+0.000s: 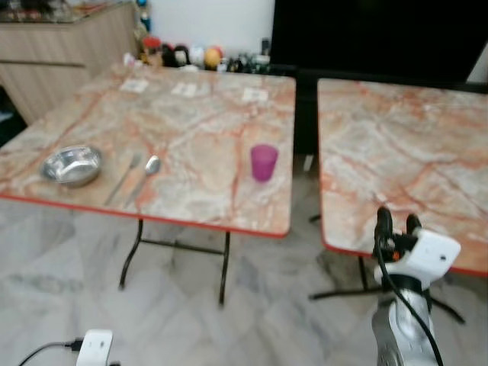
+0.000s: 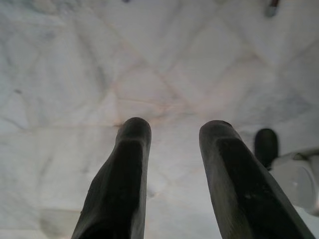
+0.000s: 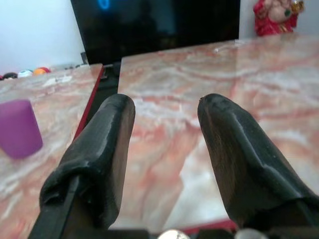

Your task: Setting the table

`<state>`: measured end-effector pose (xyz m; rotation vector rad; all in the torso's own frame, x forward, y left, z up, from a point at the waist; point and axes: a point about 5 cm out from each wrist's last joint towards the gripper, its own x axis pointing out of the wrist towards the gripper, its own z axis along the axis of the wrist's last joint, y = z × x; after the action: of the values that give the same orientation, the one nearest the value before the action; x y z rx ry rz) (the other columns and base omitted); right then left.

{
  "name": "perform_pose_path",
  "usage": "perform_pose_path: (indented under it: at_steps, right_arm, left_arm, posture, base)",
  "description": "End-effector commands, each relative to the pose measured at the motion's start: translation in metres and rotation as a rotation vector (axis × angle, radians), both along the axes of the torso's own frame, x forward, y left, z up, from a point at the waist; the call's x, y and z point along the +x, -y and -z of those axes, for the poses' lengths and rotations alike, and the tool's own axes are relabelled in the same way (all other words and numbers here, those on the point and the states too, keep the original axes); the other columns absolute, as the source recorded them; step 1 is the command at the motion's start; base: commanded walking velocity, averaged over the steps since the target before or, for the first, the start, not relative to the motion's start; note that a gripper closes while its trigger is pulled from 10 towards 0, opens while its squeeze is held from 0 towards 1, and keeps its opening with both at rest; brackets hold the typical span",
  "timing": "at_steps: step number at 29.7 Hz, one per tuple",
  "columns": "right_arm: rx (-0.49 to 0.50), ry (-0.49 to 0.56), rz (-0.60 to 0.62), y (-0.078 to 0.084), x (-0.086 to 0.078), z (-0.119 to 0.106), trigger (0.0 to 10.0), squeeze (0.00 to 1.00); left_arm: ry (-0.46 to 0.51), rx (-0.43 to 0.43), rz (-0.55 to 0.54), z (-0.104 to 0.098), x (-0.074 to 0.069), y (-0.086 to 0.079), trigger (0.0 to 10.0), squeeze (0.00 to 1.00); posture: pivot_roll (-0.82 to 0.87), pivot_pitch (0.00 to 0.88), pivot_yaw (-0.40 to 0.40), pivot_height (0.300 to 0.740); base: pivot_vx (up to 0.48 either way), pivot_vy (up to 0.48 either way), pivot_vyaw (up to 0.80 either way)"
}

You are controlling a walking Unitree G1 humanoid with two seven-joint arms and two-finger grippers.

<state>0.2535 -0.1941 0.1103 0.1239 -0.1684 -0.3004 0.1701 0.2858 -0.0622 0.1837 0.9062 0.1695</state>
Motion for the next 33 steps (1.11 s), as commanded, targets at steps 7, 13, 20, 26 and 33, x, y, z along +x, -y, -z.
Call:
perform_pose_path:
  at_steps: [7,13,20,26,33]
  right_arm:
    - [0.0,-0.016,0.01,0.0,-0.002,0.003,10.0,0.0]
    - [0.005,-0.012,0.0,-0.003,-0.001,0.003,10.0,0.0]
    - [0.01,-0.012,-0.008,-0.006,0.0,0.004,10.0,0.0]
    - [0.013,-0.012,-0.014,-0.008,0.001,0.004,10.0,0.0]
    - [0.018,-0.01,-0.02,-0.009,0.002,0.005,10.0,0.0]
  left_arm:
    - [-0.014,-0.002,0.0,0.001,-0.002,0.0,10.0,0.0]
    - [-0.015,-0.003,-0.003,0.002,-0.003,0.0,10.0,0.0]
    - [-0.017,-0.003,-0.004,0.002,-0.004,0.0,10.0,0.0]
    - [-0.018,-0.004,-0.004,0.003,-0.005,0.0,10.0,0.0]
    - [-0.017,-0.004,-0.006,0.003,-0.005,0.0,10.0,0.0]
  posture:
    - [0.05,0.036,0.002,0.74]
    - [0.06,0.028,-0.002,0.74]
    - [0.06,0.02,-0.002,0.74]
    - [0.06,0.011,-0.004,0.74]
    - [0.06,0.015,-0.005,0.74]
  base:
    - [0.0,0.48,0.0]
    - [0.0,0.48,0.0]
    - [0.0,0.48,0.0]
    - [0.0,0.48,0.0]
    - [0.0,0.48,0.0]
